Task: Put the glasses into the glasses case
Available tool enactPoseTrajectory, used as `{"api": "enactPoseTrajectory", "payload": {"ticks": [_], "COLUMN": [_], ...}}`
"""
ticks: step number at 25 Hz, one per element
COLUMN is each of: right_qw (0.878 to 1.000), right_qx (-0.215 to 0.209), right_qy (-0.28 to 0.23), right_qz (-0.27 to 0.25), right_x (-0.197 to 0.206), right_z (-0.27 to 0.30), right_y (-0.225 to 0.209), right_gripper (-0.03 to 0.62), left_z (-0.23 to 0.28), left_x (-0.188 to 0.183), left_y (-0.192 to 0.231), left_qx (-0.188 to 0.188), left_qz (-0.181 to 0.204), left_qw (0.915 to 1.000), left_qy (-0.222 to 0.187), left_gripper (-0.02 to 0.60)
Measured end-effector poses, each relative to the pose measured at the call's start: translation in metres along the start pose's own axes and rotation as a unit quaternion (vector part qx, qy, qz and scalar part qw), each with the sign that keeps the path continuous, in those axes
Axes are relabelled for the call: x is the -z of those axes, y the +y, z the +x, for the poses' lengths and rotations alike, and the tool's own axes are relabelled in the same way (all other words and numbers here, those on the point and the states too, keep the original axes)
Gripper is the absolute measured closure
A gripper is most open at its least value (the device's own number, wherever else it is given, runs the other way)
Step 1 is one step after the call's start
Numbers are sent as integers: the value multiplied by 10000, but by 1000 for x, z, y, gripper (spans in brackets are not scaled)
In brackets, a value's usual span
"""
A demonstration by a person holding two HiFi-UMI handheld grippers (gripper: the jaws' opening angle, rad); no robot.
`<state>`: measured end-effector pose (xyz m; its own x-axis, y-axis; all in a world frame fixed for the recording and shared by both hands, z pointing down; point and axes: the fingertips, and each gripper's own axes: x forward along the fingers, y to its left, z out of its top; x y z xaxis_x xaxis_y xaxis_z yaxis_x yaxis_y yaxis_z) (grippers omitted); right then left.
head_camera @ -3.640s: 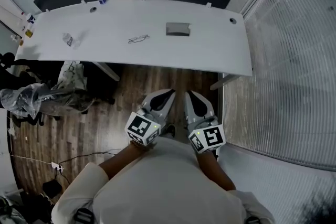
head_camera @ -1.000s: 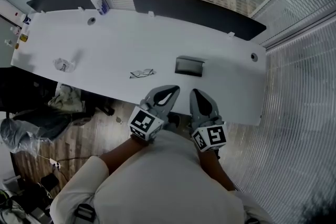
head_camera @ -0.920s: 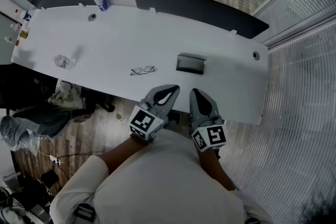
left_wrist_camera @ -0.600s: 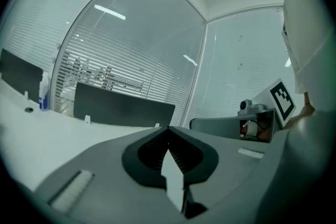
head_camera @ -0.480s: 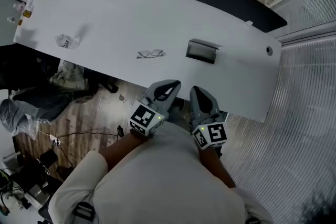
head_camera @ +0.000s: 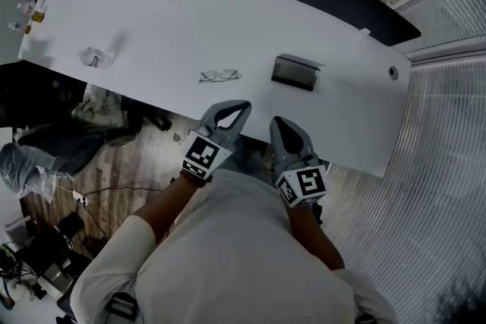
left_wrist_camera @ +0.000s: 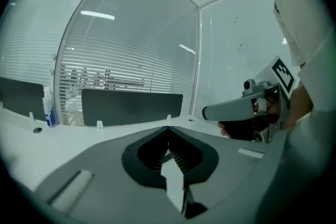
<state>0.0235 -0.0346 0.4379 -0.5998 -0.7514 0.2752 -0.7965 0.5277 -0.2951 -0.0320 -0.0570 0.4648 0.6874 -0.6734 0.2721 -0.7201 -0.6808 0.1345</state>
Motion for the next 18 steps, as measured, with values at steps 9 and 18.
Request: {"api": "enactPoseTrajectory", "payload": {"ticks": [9, 18], "right_qw": [9990, 9977], "right_qx": [-198, -280], "right_qy": [371, 560], "right_qz": [171, 259], "right_x": [25, 43], "right_z": [43, 55], "right_y": [2, 4], "right_gripper": [591, 591], "left_z": [10, 25], "left_x": [62, 154], "left_y": [60, 124], "left_qx": [-140, -73], "left_qz": [458, 1124], "left_qw": [9958, 9742], "left_qy": [775, 1955], "left_gripper": [482, 417]}}
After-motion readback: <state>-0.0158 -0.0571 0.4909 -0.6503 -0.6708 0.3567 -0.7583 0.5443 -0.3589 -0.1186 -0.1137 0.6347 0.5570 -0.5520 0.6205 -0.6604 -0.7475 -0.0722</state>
